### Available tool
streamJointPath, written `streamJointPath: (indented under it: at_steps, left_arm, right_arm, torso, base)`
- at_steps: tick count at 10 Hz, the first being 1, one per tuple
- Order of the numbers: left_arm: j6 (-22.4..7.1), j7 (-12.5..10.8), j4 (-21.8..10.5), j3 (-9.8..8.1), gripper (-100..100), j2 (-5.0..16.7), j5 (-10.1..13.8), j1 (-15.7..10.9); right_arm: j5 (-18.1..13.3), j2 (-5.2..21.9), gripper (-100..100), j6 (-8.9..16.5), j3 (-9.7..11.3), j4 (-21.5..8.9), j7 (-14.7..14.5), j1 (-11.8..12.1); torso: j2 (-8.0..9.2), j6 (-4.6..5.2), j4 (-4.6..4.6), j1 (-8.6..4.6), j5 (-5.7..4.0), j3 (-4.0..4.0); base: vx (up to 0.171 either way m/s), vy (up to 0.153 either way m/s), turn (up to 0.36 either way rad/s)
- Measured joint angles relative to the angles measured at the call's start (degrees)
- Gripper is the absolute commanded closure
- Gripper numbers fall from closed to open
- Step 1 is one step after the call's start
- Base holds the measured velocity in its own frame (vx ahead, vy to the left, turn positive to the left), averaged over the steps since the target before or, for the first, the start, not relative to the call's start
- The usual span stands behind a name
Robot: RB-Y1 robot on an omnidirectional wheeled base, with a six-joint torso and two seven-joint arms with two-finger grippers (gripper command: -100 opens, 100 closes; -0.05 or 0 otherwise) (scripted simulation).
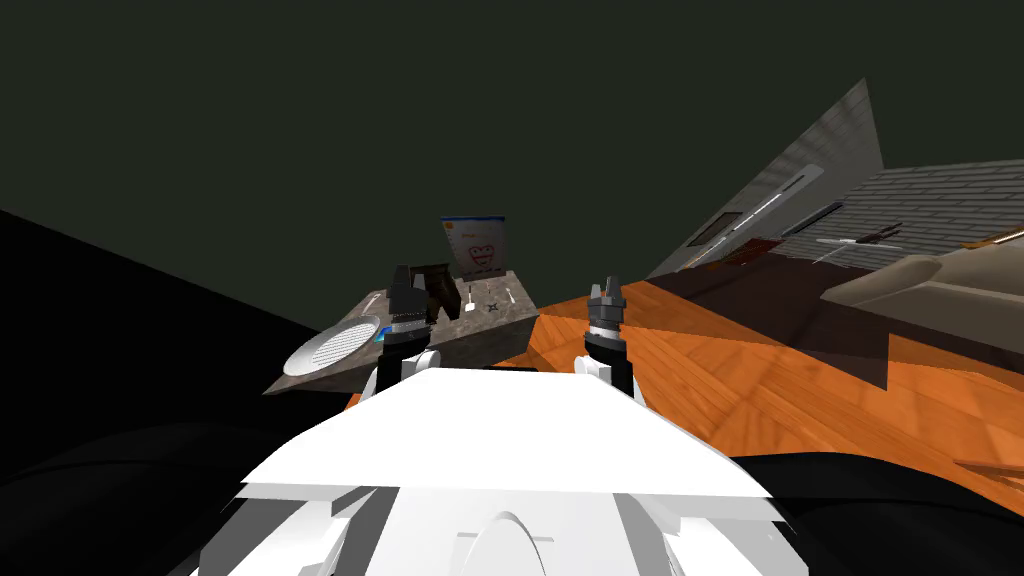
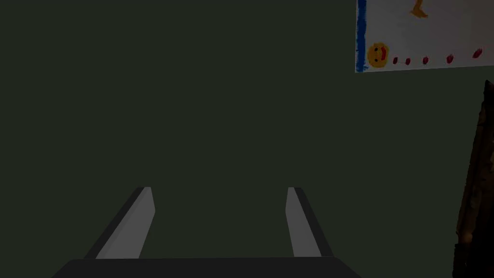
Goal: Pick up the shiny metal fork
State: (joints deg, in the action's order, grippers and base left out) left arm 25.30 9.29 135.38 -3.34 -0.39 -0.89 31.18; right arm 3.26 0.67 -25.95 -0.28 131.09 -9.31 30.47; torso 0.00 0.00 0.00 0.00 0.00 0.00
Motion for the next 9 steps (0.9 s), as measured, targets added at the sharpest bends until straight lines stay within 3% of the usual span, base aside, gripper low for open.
streamJointPath:
  at_steps: [7,9]
  left_arm:
    - [0.0,0.0,0.0,0.0,0,0.0,0.0,0.0]
    - [0.0,0.0,0.0,0.0,0,0.0,0.0,0.0]
  right_arm:
    - [1.1,8.7,-100,4.2,-4.0,-3.4,2.5,3.7]
    - [1.9,12.3,-100,6.6,-6.0,-4.3,4.1,7.2]
  torso:
    - [0.11,-0.02,0.03,-0.17,-0.04,0.06]
    - [0.18,-0.02,0.04,-0.21,-0.04,0.1]
  base:
    - [-0.041,-0.041,0.217]
    - [-0.043,-0.038,0.258]
